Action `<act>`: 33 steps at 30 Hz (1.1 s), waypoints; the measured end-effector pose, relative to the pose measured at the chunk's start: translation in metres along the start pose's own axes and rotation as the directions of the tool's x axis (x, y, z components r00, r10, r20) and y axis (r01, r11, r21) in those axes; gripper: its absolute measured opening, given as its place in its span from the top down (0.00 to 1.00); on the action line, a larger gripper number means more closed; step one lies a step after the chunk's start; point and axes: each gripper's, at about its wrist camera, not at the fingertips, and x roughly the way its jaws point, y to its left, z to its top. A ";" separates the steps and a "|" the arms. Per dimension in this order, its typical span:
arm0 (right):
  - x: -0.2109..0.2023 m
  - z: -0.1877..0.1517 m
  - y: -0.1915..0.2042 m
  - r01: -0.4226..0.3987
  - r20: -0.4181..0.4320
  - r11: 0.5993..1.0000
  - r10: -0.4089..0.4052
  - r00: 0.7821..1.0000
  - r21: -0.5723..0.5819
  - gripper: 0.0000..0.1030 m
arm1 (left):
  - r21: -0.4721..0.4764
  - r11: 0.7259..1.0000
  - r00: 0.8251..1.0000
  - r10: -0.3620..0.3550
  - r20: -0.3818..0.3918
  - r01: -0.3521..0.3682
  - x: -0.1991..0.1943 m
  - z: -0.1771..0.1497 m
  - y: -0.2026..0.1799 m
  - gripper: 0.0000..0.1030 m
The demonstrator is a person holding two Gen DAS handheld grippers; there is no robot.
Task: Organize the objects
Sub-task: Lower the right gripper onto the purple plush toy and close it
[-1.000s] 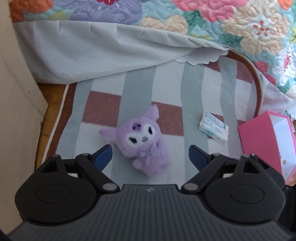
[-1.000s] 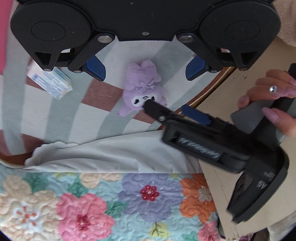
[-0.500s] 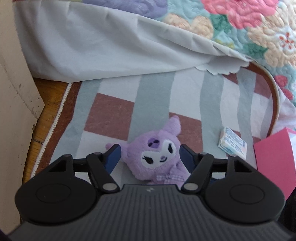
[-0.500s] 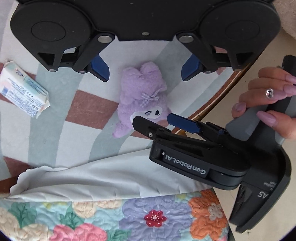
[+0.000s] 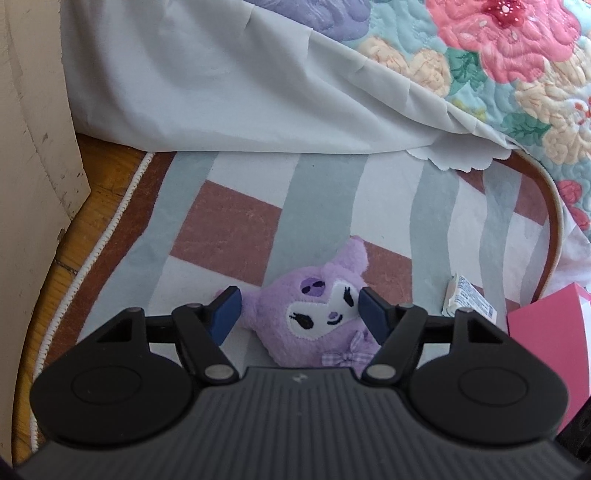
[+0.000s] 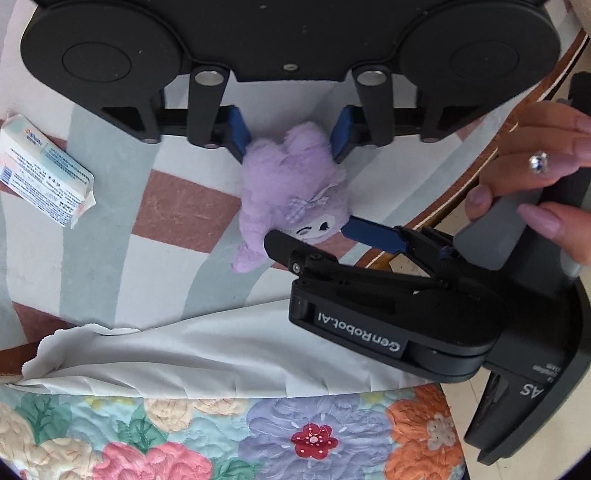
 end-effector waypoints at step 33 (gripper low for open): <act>-0.067 -0.014 -0.066 0.101 -0.115 0.988 -0.088 0.989 0.118 0.73 | 0.092 0.954 0.954 -0.273 -0.124 0.285 0.019 -0.035 -0.043 0.62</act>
